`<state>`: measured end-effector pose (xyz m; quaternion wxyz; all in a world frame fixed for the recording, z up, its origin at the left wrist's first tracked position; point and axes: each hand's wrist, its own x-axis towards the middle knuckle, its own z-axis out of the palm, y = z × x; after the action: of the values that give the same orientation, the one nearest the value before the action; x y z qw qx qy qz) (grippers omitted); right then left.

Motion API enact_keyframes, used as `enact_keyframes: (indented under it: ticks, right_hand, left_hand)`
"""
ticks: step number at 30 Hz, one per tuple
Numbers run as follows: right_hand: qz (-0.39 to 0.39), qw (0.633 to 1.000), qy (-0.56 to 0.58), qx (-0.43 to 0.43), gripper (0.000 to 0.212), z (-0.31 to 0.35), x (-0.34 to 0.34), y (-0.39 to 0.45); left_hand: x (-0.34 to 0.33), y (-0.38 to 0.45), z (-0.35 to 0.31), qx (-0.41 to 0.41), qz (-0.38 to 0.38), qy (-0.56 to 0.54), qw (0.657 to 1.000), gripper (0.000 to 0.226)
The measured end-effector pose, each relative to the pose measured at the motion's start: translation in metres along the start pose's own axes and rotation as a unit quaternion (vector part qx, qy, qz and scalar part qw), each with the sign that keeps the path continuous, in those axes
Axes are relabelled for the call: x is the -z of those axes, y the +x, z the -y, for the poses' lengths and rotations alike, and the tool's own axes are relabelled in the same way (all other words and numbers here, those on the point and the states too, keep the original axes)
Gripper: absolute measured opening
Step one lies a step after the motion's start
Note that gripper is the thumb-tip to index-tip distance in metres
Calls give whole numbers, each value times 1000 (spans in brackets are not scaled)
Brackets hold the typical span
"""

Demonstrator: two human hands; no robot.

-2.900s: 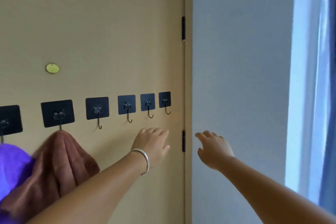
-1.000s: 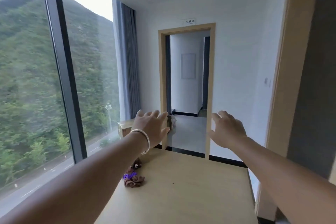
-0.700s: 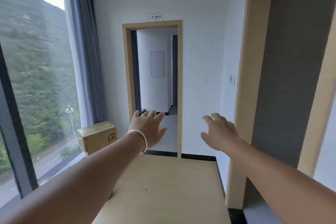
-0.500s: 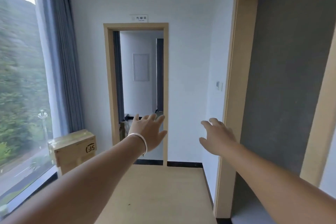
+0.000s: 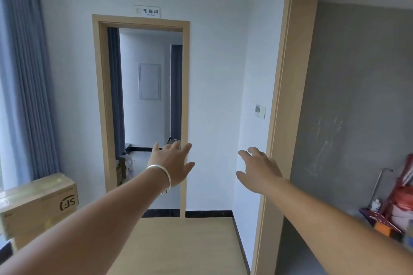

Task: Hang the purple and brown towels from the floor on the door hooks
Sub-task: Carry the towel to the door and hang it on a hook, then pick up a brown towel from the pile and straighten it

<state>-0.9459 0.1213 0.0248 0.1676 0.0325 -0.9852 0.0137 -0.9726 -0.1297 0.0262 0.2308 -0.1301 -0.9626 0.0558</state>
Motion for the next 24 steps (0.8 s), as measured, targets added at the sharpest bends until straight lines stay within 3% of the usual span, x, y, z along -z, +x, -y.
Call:
enact_keyframes:
  ticks: [9,19,24]
  right_hand:
    - [20,1000,17,4,61,-42,-63,124]
    - [-14,998,52,18,60,-118,-89,287]
    - [22,998,56,23,61,-142,-130,328]
  left_hand:
    - [-80,111,-5,-3,27,10,1000,56]
    - [-114,267,-29,18,6,24,1000,50]
    - [-155,311,-40,13,33,44,998,55]
